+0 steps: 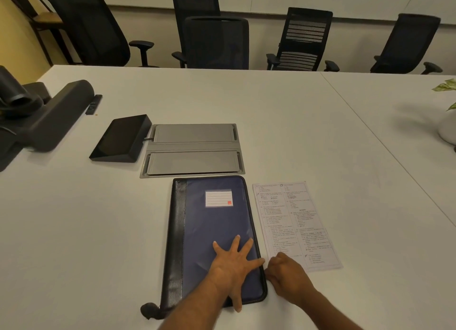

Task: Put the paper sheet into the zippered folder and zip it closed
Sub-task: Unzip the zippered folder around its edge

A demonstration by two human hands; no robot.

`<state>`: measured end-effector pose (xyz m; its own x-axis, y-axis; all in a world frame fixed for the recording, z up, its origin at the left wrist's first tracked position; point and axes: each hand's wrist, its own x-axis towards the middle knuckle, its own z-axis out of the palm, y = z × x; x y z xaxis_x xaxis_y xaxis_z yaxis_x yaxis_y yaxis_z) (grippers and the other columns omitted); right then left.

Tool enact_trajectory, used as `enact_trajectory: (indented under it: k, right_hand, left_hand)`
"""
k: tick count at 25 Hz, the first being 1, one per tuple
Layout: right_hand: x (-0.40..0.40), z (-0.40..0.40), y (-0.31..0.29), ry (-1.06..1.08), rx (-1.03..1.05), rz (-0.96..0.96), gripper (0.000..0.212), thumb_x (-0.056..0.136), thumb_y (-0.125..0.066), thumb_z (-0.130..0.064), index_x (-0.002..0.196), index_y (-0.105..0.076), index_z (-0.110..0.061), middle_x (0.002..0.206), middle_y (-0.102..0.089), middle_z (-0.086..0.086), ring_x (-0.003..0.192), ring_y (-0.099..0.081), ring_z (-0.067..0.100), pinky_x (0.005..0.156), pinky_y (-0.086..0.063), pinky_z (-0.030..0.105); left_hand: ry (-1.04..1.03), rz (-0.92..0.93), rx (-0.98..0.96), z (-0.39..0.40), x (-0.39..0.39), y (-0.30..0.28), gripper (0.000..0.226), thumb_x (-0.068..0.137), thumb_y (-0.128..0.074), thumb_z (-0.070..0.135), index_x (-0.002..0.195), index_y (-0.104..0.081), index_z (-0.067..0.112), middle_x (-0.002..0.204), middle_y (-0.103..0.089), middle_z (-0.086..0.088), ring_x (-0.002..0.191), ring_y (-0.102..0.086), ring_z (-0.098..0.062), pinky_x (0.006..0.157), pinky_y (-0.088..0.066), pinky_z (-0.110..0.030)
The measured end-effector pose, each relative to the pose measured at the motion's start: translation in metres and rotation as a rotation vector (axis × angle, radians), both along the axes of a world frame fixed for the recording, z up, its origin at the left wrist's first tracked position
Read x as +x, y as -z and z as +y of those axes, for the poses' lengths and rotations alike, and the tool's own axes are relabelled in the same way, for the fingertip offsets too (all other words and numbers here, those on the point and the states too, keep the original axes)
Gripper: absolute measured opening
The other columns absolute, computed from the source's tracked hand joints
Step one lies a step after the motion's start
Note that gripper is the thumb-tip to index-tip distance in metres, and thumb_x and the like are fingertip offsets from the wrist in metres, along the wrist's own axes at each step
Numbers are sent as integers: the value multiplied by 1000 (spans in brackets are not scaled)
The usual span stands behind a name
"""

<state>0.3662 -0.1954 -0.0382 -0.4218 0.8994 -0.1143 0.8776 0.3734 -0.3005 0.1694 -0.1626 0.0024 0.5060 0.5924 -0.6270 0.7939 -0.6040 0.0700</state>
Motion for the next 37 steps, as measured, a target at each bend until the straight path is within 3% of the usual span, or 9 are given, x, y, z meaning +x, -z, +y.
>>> enact_trajectory:
  k: [5,7,10,17,22,27,30,34,37]
  right_hand:
    - [4,-23,4,1,-32,-29,29,96,-47,-35,107,-71,-23,102,-68,-1,95,-57,16,80,-45,20]
    - [4,-33,1,-42,-9,-22,20,91,-57,-31,95,-75,-23,90,-71,-3,84,-62,17,69,-43,18]
    - [2,-48,-1,-37,36,-9,3,72,-78,-33,72,-76,-31,66,-66,-16,62,-59,5,53,-38,8]
    - [-26,-80,9,66,49,91,22,50,-89,-33,61,-70,-31,59,-60,-19,55,-53,1,42,-38,10]
    - [-33,-85,4,201,13,66,25,47,-92,-33,63,-73,-35,58,-63,-21,52,-57,-2,44,-42,7]
    - [-34,-90,9,387,-85,176,15,65,-84,-16,70,-78,-28,65,-72,-5,58,-66,12,56,-44,12]
    - [-38,-92,11,419,-95,206,18,61,-87,-9,68,-78,-23,59,-70,-4,52,-64,11,52,-44,12]
    - [-45,-96,13,499,-79,247,12,69,-81,-6,74,-78,-17,64,-70,1,58,-60,12,59,-47,17]
    - [-51,-97,10,517,-90,234,8,76,-76,-11,82,-79,-15,73,-71,3,65,-59,12,66,-45,17]
  left_hand:
    - [-16,-31,24,-5,-3,2,123,62,-84,55,148,4,49,162,17,0,146,15,-41,99,-9,-83]
    - [-15,-37,36,-7,-5,1,121,63,-83,56,148,2,48,162,14,0,146,12,-41,100,-14,-82]
    - [-3,-47,50,-10,-5,1,115,66,-81,54,149,-3,45,163,7,-2,146,5,-43,102,-26,-76]
    - [-7,-120,92,-24,-13,10,95,71,-77,49,147,-21,33,160,-10,-6,145,-8,-41,102,-37,-65]
    - [-34,-214,123,-39,-23,17,85,76,-73,46,144,-24,31,157,-18,-3,144,-15,-34,107,-28,-66]
    - [-81,-264,199,-51,-74,26,88,75,-68,57,147,-23,31,160,-15,-2,146,-12,-29,117,-15,-51]
    - [-214,-279,292,-64,-121,34,93,71,-58,70,149,-24,32,161,-16,0,147,-14,-24,119,-14,-44]
    - [-446,-314,346,-88,-170,40,107,61,-53,80,151,-26,31,161,-16,0,143,-23,-25,111,-33,-42]
    - [-629,-346,281,-103,-186,43,112,62,-54,81,154,-14,33,159,-22,3,132,-36,-18,101,-43,-31]
